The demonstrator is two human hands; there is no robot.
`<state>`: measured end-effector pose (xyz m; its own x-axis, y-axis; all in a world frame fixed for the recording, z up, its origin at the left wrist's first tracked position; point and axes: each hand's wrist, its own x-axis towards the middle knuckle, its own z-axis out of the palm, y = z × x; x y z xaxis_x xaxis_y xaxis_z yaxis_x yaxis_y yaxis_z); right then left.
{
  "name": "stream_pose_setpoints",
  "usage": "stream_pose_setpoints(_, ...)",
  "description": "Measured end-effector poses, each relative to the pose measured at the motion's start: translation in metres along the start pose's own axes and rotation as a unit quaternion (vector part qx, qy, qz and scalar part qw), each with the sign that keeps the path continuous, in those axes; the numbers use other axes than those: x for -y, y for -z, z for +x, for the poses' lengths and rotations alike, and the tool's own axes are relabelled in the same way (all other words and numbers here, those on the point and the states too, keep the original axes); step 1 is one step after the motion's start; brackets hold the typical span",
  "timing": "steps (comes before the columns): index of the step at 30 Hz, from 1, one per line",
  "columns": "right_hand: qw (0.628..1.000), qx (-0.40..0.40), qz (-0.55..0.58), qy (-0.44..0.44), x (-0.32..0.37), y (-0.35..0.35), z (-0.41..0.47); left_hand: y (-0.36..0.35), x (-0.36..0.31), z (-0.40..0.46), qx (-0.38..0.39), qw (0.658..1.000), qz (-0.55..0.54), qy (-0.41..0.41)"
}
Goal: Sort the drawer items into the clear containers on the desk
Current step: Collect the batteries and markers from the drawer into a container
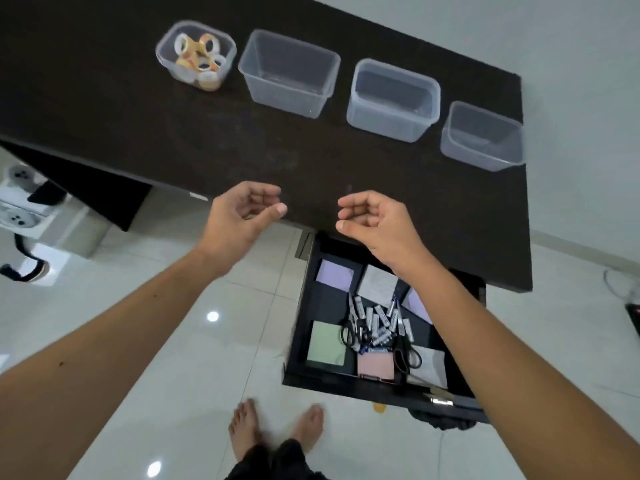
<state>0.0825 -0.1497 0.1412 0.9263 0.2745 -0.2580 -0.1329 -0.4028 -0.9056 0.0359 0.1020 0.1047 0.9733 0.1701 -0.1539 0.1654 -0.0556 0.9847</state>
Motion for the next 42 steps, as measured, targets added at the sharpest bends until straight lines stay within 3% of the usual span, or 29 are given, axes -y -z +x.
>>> stream_pose_setpoints(6, 0.997, 0.005, -0.034, -0.066, -0.083, 0.029, -0.075, -0.071, 0.041, -0.060, 0.104, 0.993, 0.045, 0.044)
stream_pose_setpoints(11, 0.991, -0.008, -0.078, -0.109, -0.160, 0.049, -0.108, -0.126, 0.079, -0.085, 0.144, 0.985, 0.074, 0.067)
stream_pose_setpoints(18, 0.978, -0.089, -0.138, -0.131, -0.237, 0.061, -0.121, -0.167, 0.125, -0.087, 0.126, 0.969, 0.184, 0.106)
stream_pose_setpoints(25, 0.976, -0.125, -0.130, -0.125, -0.260, 0.058, -0.114, -0.188, 0.142, -0.080, 0.047, 0.962, 0.254, 0.086)
stream_pose_setpoints(30, 0.975, -0.130, -0.128, -0.123, -0.265, 0.059, -0.111, -0.200, 0.147, -0.074, 0.030, 0.947, 0.313, 0.065)
stream_pose_setpoints(37, 0.983, -0.136, -0.104, -0.066, -0.256, 0.061, -0.114, -0.201, 0.151, -0.071, 0.022, 0.949, 0.304, 0.083)
stream_pose_setpoints(42, 0.987, -0.096, -0.105, -0.079, -0.253, 0.059, -0.108, -0.198, 0.149, -0.074, 0.026, 0.959, 0.269, 0.086)
